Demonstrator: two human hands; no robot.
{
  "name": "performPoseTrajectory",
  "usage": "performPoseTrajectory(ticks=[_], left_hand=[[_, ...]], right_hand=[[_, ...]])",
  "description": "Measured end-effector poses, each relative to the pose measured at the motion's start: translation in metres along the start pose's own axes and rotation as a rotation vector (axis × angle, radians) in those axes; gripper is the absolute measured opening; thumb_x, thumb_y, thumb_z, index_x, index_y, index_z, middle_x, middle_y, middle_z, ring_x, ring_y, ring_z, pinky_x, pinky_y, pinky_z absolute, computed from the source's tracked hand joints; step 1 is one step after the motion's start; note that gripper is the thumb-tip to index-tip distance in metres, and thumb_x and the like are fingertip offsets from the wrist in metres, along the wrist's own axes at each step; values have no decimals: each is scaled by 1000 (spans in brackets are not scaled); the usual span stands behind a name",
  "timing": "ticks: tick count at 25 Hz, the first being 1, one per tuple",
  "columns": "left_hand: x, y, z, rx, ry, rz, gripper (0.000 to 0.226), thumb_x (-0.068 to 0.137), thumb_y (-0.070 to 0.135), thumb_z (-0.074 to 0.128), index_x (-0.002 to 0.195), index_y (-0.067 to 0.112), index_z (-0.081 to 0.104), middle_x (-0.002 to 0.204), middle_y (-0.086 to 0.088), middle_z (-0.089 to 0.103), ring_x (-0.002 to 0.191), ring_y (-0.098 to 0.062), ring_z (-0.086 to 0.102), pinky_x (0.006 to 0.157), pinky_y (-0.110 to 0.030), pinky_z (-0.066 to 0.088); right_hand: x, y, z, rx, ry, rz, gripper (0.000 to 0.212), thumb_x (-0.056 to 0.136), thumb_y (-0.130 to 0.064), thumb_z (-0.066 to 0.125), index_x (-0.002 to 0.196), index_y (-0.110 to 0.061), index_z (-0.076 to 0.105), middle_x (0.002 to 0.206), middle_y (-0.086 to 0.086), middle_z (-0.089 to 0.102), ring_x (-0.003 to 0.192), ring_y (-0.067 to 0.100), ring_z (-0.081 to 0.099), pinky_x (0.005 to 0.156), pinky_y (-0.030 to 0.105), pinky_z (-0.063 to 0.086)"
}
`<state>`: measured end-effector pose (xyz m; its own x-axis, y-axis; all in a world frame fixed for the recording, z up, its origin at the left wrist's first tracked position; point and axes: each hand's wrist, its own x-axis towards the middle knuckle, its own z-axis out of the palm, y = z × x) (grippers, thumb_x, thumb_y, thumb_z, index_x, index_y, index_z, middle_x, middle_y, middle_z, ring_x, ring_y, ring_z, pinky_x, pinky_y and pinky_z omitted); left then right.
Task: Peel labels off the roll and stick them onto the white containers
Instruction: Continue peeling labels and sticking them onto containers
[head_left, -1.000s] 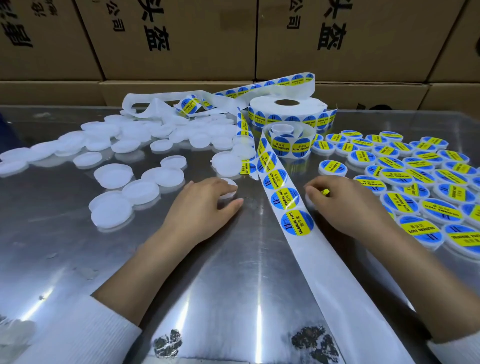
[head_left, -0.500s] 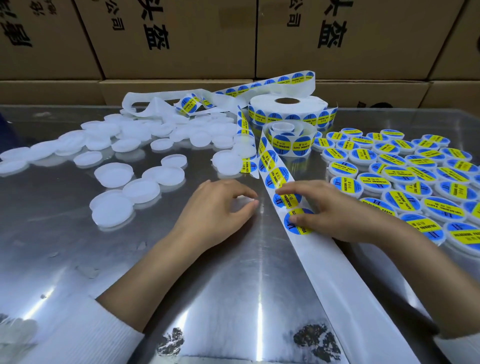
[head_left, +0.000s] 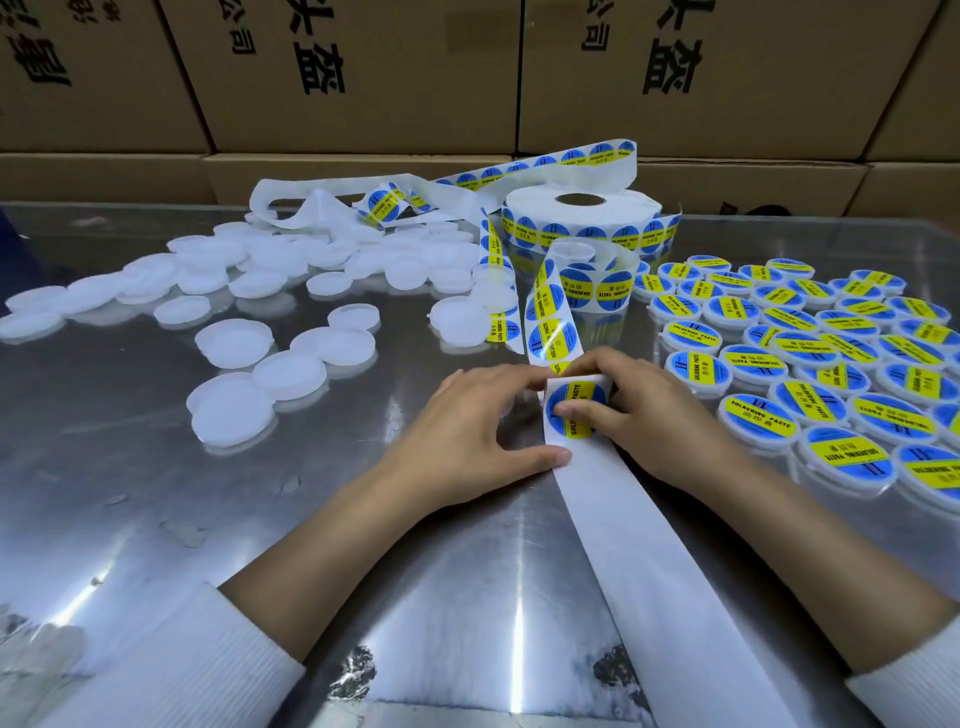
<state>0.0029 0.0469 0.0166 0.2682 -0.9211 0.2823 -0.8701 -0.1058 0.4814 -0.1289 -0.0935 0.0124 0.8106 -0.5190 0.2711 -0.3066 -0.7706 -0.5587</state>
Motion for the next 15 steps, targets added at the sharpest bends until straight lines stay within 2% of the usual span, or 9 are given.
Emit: performPoseTrajectory(ticks=[3, 5, 7, 10, 13, 15], left_hand=[[1, -1, 0, -29, 41, 4, 41, 78, 37, 73, 114, 20, 60, 111, 10, 64, 106, -12, 54, 100, -38, 36], [0, 0, -1, -50, 54, -12, 42, 79, 34, 73, 115, 19, 59, 108, 10, 65, 104, -13, 56, 98, -36, 37], [0, 0, -1, -65, 49, -12, 40, 80, 31, 73, 115, 19, 59, 102, 8, 66, 99, -17, 57, 94, -34, 38], [1, -2, -1, -44, 30, 15, 20, 84, 25, 68, 102, 16, 65, 93, 6, 68, 94, -20, 58, 92, -34, 38], [0, -3, -2, -86, 59, 10, 11, 88, 19, 62, 96, 23, 68, 93, 14, 70, 95, -13, 61, 97, -30, 32], [0, -2, -2, -110, 86, 2, 9, 90, 20, 61, 89, 27, 68, 84, 21, 67, 91, -9, 62, 102, -34, 32]], right_hand=[[-2, -4, 1, 67, 53, 6, 34, 75, -59, 57, 93, -31, 50, 76, -3, 62, 70, 18, 55, 68, 40, 48], [-2, -7, 0, 85, 60, 12, 38, 71, -64, 54, 90, -32, 46, 72, -2, 62, 66, 18, 56, 67, 43, 50], [-3, -9, 0, 75, 68, -4, 34, 72, -62, 56, 90, -34, 45, 73, -6, 62, 68, 14, 57, 68, 42, 50], [-5, -14, -1, 81, 104, -109, 27, 76, -51, 63, 91, -35, 48, 86, -13, 62, 86, 10, 59, 76, 43, 49], [-7, -19, -2, 105, 174, -222, 23, 77, -35, 73, 90, -29, 55, 91, -12, 62, 91, 11, 57, 77, 42, 48], [-8, -21, -2, 87, 201, -256, 20, 78, -31, 74, 88, -26, 58, 92, -12, 62, 89, 10, 54, 77, 38, 47]])
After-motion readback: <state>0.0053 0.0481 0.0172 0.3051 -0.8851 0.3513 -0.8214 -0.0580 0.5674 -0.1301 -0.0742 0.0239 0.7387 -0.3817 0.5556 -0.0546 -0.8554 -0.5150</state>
